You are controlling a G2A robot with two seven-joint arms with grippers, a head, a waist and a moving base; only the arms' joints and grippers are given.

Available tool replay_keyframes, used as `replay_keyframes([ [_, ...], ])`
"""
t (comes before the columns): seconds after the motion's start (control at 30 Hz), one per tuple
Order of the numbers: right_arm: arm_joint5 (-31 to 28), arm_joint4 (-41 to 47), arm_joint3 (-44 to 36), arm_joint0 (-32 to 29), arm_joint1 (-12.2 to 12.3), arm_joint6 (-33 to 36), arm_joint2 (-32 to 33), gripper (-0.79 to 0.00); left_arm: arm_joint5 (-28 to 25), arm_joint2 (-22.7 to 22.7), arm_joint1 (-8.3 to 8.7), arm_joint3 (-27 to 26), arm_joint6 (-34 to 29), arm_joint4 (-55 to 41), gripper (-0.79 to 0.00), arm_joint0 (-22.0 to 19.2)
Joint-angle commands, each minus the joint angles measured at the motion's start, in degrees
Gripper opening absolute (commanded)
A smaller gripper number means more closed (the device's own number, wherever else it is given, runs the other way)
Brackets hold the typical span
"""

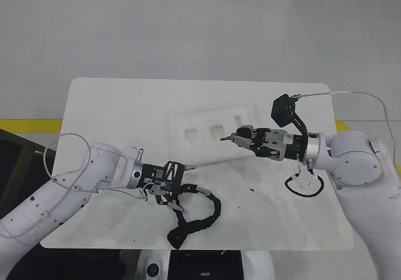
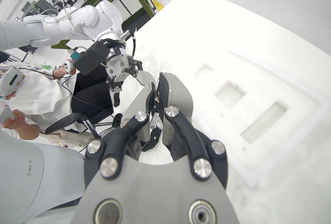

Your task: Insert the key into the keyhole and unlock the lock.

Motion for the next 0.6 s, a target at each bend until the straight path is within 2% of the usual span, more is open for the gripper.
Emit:
replay_keyframes([
  [0.0, 0.0, 0.0, 0.0, 0.0, 0.0, 0.0, 0.0, -0.785, 0.05, 2.03, -0.58, 0.04, -0.53, 0.25, 0.0, -0.76],
  [0.37, 0.0, 0.0, 0.0, 0.0, 0.0, 0.0, 0.0, -0.785, 0.05, 11.84, -4.73, 5.38, -6.96, -3.06, 0.0, -7.2],
  [0.57, 0.0, 0.0, 0.0, 0.0, 0.0, 0.0, 0.0, -0.785, 0.05, 15.01, -6.71, 8.7, -7.7, -4.45, 0.0, -10.01],
])
